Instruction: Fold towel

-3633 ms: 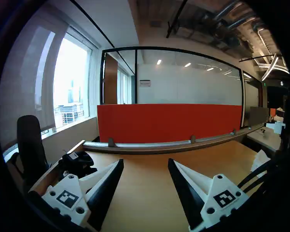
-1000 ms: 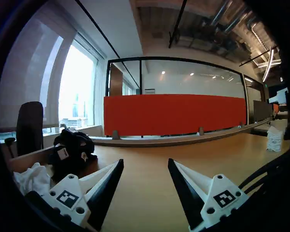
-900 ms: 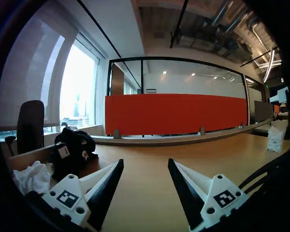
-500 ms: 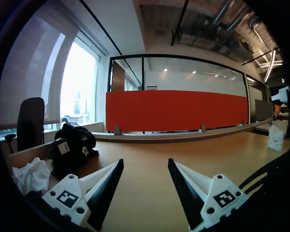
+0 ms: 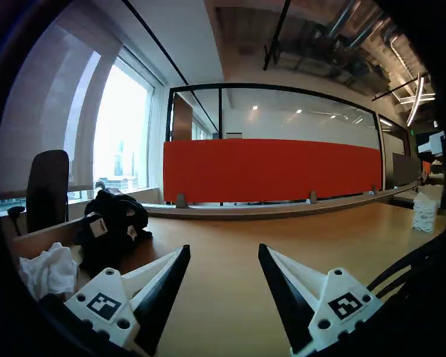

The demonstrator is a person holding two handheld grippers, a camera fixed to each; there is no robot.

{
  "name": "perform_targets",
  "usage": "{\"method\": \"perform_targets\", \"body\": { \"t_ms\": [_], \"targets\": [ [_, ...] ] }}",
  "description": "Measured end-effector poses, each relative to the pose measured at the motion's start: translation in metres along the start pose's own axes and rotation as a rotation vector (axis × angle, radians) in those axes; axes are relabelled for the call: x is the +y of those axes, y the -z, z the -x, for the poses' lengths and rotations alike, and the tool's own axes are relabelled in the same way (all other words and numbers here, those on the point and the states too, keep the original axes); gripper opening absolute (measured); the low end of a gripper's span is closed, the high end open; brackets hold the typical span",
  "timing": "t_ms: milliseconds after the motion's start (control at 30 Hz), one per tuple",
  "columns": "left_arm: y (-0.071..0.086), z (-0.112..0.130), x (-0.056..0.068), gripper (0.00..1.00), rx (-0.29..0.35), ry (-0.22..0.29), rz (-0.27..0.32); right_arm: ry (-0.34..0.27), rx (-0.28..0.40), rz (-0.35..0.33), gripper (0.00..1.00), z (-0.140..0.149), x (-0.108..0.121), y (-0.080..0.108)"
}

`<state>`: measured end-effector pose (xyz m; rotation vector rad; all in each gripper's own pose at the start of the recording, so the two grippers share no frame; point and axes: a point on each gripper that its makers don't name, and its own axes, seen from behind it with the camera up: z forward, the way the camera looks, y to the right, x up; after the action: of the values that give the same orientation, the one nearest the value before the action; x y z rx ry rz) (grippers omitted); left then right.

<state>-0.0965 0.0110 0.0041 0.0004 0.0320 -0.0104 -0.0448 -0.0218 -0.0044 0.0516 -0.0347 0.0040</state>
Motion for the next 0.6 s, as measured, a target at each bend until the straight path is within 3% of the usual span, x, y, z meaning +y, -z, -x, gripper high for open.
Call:
{"method": "perform_targets", "body": {
  "t_ms": [600],
  "targets": [
    [0.000, 0.002, 0.000, 0.84, -0.001, -0.001, 0.000, 0.042, 0.025, 0.023, 0.99, 0.005, 0.020, -0.012]
  ]
}}
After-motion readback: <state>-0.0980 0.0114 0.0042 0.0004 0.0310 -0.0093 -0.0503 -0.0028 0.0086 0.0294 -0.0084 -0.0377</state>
